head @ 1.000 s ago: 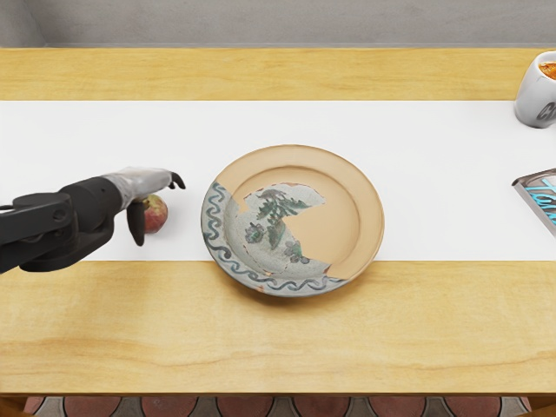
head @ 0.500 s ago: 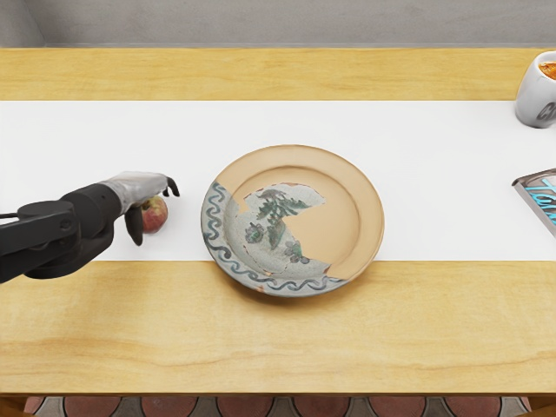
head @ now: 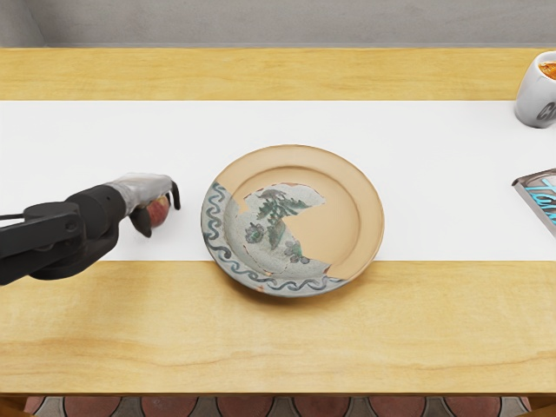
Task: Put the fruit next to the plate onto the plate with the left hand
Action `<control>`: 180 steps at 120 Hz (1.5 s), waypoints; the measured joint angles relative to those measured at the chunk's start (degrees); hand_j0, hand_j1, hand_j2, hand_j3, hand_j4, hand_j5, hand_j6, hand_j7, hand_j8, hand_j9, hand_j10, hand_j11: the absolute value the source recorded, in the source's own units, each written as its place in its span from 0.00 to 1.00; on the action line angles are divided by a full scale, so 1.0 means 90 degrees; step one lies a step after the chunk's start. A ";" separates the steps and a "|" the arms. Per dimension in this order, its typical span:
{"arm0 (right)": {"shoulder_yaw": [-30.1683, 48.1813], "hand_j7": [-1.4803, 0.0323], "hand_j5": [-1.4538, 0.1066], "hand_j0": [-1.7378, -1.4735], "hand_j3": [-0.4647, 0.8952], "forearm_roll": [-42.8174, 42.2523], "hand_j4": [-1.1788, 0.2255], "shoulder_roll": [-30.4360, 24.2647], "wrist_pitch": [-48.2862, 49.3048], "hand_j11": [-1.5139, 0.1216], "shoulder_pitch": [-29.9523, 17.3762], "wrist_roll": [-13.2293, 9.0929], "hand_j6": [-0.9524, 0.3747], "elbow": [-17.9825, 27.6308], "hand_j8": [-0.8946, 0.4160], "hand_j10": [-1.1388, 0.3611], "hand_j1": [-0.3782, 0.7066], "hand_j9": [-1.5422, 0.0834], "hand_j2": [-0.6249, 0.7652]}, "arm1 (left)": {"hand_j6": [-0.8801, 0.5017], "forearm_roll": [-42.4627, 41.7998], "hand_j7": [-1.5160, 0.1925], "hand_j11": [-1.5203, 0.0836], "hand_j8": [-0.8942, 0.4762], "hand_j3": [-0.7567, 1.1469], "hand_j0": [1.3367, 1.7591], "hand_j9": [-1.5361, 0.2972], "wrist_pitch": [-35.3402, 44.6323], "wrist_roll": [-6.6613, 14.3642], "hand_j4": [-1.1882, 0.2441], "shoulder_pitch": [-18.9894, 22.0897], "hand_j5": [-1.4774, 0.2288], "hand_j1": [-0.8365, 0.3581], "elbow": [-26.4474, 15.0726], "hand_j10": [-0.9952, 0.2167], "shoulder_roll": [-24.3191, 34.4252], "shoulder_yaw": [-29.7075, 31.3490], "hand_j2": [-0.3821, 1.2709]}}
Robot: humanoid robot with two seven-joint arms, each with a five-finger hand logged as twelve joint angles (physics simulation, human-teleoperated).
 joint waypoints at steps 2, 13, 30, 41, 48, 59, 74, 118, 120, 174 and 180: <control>0.0000 0.98 0.93 0.30 0.34 0.0000 0.84 0.0000 0.0000 0.93 0.0000 0.0000 0.72 0.0000 0.68 0.76 0.03 0.95 0.45 | 0.38 -0.0001 0.48 0.52 0.48 0.40 0.75 0.46 -0.0001 0.0001 0.47 -0.0007 0.46 0.49 0.0003 0.49 0.0000 0.0000 0.30; 0.0000 0.98 0.93 0.30 0.34 0.0000 0.84 0.0000 0.0000 0.93 0.0000 0.0000 0.72 0.0000 0.68 0.76 0.03 0.95 0.45 | 0.40 0.0004 0.46 0.49 0.51 0.40 0.75 0.44 -0.0005 0.0002 0.45 -0.0085 0.44 0.45 0.0012 0.54 -0.0025 -0.0011 0.32; 0.0001 0.98 0.93 0.30 0.34 0.0000 0.84 0.0000 0.0000 0.93 -0.0001 0.0000 0.72 0.0000 0.68 0.76 0.03 0.95 0.45 | 0.39 -0.0028 0.44 0.47 0.53 0.40 0.75 0.42 -0.0019 0.0001 0.43 -0.0533 0.42 0.46 0.0012 0.54 -0.0100 -0.0064 0.32; 0.0001 0.98 0.93 0.30 0.34 0.0000 0.84 0.0000 0.0000 0.93 0.0000 0.0000 0.72 0.0000 0.68 0.76 0.03 0.95 0.45 | 0.39 -0.0037 0.43 0.47 0.52 0.40 0.75 0.42 -0.0021 0.0001 0.43 -0.0846 0.42 0.47 0.0011 0.53 -0.0378 -0.0111 0.32; 0.0000 0.98 0.93 0.30 0.34 0.0000 0.84 0.0000 0.0000 0.93 -0.0001 0.0000 0.72 0.0000 0.68 0.76 0.03 0.95 0.45 | 0.37 -0.0057 0.43 0.47 0.52 0.40 0.75 0.42 -0.0018 -0.0001 0.43 -0.1035 0.42 0.49 0.0010 0.53 -0.0657 -0.0187 0.31; 0.0000 0.98 0.93 0.30 0.34 0.0000 0.84 0.0000 0.0000 0.93 0.0000 0.0000 0.72 0.0000 0.68 0.76 0.03 0.95 0.45 | 0.40 -0.0051 0.44 0.47 0.53 0.40 0.75 0.42 -0.0014 0.0000 0.43 -0.1220 0.42 0.48 0.0010 0.53 -0.1136 -0.0277 0.32; 0.0000 0.98 0.93 0.30 0.34 -0.0001 0.84 0.0000 0.0000 0.93 0.0000 0.0000 0.72 0.0000 0.68 0.76 0.03 0.95 0.45 | 0.37 -0.0075 0.44 0.47 0.52 0.40 0.75 0.42 -0.0010 -0.0005 0.43 -0.1211 0.43 0.49 0.0139 0.52 -0.1974 -0.0404 0.31; 0.0000 0.98 0.93 0.30 0.34 -0.0002 0.84 0.0000 0.0000 0.93 0.0000 0.0000 0.72 0.0000 0.68 0.76 0.03 0.95 0.45 | 0.38 -0.0063 0.44 0.47 0.53 0.40 0.75 0.42 -0.0030 -0.0003 0.45 -0.0918 0.42 0.47 0.0281 0.54 -0.2422 -0.0267 0.32; 0.0000 0.98 0.93 0.30 0.34 -0.0001 0.84 0.0000 0.0000 0.93 0.0000 0.0000 0.72 0.0000 0.68 0.76 0.03 0.95 0.45 | 0.38 -0.0060 0.44 0.48 0.53 0.40 0.75 0.42 -0.0030 -0.0003 0.45 -0.0911 0.43 0.48 0.0277 0.54 -0.2431 -0.0263 0.32; 0.0000 0.98 0.93 0.30 0.34 0.0000 0.84 0.0000 0.0000 0.93 0.0000 0.0000 0.72 0.0000 0.68 0.76 0.03 0.95 0.45 | 0.59 -0.2151 0.82 0.87 0.62 0.40 0.76 0.77 -0.1557 -0.0003 0.77 -0.0997 0.80 0.91 -0.0184 0.76 -0.1299 -0.2363 0.25; 0.0000 0.98 0.93 0.30 0.34 -0.0001 0.84 0.0000 0.0000 0.93 0.0000 0.0000 0.72 0.0000 0.68 0.76 0.03 0.95 0.45 | 0.59 -0.3151 0.83 0.89 0.62 0.40 0.76 0.78 -0.2301 -0.0003 0.78 -0.0981 0.81 0.92 -0.0207 0.77 -0.0409 -0.2964 0.24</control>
